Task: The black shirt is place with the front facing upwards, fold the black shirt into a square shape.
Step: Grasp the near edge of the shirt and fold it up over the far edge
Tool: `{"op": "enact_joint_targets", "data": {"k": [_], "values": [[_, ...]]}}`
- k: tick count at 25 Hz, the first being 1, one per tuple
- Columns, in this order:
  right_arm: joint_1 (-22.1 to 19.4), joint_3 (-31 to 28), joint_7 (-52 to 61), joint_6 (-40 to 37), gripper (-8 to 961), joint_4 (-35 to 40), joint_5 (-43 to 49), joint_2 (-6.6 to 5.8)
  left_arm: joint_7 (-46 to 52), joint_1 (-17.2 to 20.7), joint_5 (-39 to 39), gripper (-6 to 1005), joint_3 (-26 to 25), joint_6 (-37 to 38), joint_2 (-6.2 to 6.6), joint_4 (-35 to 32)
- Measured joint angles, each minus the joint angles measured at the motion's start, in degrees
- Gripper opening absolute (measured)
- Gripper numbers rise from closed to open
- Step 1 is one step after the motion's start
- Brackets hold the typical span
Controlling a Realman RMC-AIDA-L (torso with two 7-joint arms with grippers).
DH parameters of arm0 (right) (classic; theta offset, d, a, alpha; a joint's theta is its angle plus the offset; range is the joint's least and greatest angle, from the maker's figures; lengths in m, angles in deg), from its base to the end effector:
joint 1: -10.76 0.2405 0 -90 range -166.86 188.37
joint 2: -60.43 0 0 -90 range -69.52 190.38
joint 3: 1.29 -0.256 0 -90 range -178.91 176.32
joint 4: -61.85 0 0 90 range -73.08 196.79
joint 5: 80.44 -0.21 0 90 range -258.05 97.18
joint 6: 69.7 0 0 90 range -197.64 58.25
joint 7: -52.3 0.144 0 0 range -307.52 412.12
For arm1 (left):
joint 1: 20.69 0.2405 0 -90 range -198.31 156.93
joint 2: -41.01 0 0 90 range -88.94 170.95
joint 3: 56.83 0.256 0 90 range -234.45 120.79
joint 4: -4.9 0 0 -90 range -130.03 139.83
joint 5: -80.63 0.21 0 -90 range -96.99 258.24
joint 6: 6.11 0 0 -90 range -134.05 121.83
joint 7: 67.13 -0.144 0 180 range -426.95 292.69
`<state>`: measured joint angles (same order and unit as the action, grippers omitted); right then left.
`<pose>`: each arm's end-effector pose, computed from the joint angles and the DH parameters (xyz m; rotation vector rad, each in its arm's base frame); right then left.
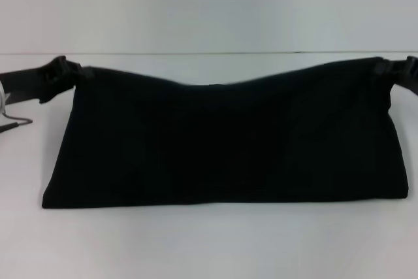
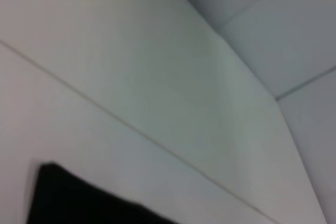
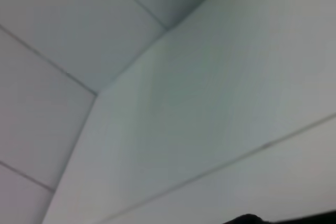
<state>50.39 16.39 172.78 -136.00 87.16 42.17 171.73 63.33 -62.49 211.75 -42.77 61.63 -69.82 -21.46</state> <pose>0.3060 0.4106 0.0617 -1.8863 1.6193 0.8666 -0.3030 0.4142 0.0638 -1.8337 -1.7769 -0.8269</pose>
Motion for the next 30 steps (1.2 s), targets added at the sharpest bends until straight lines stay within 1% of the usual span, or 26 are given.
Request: {"op": "enact_joint_targets", "data": {"k": [5,12,14,19,27,30], "values": [[0.8,0.5,-1.7,3.2,55,-0.7,-1.4,0.99,-0.8,-0.5,-1.8,31,0.5,-3.6,-0.57,0.0],[2.1,0.8,-4.8,9.4,56,-1.0,-1.8,3.21,-2.3,-1.8,-1.9,32,0.6,-10.0,-2.53,0.0],[2.5,0.8,-5.9,10.7,56,-1.0,-1.8,3.62,-3.0,-2.2,-1.9,32,0.5,-11.9,-3.21,0.0],[3.3,1.0,-7.5,14.9,55,-1.2,-1.9,4.5,-4.4,-3.1,-2.0,32,0.5,-16.0,-4.46,0.5],[4.7,2.2,-10.8,20.5,56,-2.4,-1.9,5.76,-6.8,-4.6,-2.0,32,0.5,-22.1,-5.27,3.0],[5.1,2.2,-11.4,22.3,62,-2.5,-1.9,5.98,-6.8,-4.7,-2.2,31,0.5,-23.8,-5.63,3.1]]}}
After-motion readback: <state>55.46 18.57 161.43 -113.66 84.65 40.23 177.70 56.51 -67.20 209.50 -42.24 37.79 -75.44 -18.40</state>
